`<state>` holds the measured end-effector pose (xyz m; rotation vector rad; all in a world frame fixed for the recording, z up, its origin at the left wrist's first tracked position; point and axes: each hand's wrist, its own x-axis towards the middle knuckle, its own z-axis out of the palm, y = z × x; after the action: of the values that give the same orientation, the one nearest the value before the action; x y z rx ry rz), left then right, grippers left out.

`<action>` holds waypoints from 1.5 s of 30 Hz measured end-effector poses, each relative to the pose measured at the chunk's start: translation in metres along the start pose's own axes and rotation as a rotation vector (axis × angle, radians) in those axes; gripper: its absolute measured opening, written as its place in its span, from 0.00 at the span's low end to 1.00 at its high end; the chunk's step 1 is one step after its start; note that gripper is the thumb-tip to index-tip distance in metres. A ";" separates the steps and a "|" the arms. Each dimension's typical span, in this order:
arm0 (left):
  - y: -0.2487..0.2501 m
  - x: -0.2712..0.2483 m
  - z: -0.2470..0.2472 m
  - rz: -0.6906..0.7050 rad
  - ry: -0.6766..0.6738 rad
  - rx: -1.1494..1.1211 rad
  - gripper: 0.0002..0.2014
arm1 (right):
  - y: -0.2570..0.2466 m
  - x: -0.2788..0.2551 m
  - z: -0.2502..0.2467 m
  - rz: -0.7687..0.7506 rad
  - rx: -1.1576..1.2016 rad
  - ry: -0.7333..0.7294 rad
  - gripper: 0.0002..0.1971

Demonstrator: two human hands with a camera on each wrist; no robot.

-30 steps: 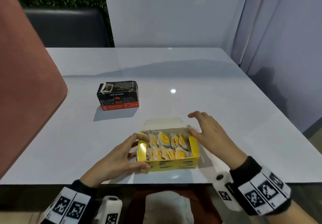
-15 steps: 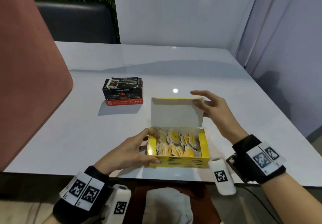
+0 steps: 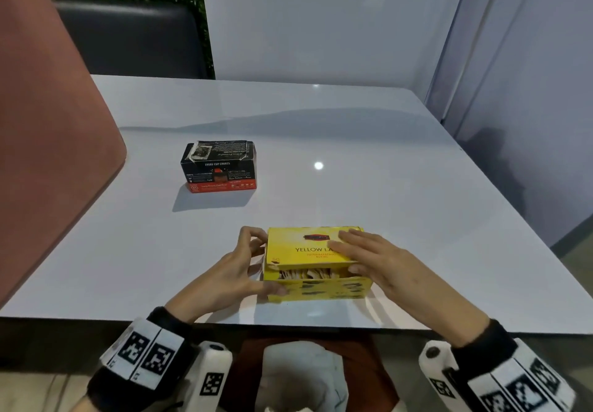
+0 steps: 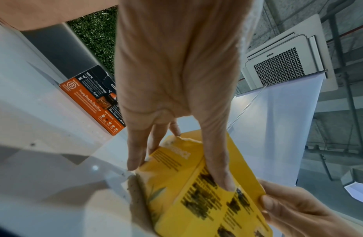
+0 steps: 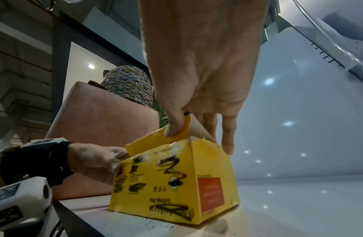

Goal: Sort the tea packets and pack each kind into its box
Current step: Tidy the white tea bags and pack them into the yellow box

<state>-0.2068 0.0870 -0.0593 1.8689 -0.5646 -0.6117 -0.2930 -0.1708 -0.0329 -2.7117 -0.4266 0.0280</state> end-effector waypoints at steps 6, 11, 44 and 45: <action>0.000 0.000 0.000 0.000 -0.015 0.012 0.38 | -0.004 -0.004 0.004 0.005 -0.124 -0.053 0.28; 0.003 0.000 -0.002 0.003 -0.042 0.021 0.55 | -0.008 -0.007 0.001 0.006 -0.168 -0.077 0.29; 0.024 0.060 -0.176 -0.176 0.313 0.748 0.49 | 0.006 0.030 -0.003 -0.079 -0.210 -0.276 0.33; 0.017 0.071 -0.187 -0.231 0.307 0.799 0.48 | 0.008 0.029 -0.001 -0.079 -0.219 -0.238 0.33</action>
<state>-0.0343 0.1659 0.0066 2.7481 -0.4162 -0.2321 -0.2626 -0.1695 -0.0344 -2.9153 -0.6398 0.3011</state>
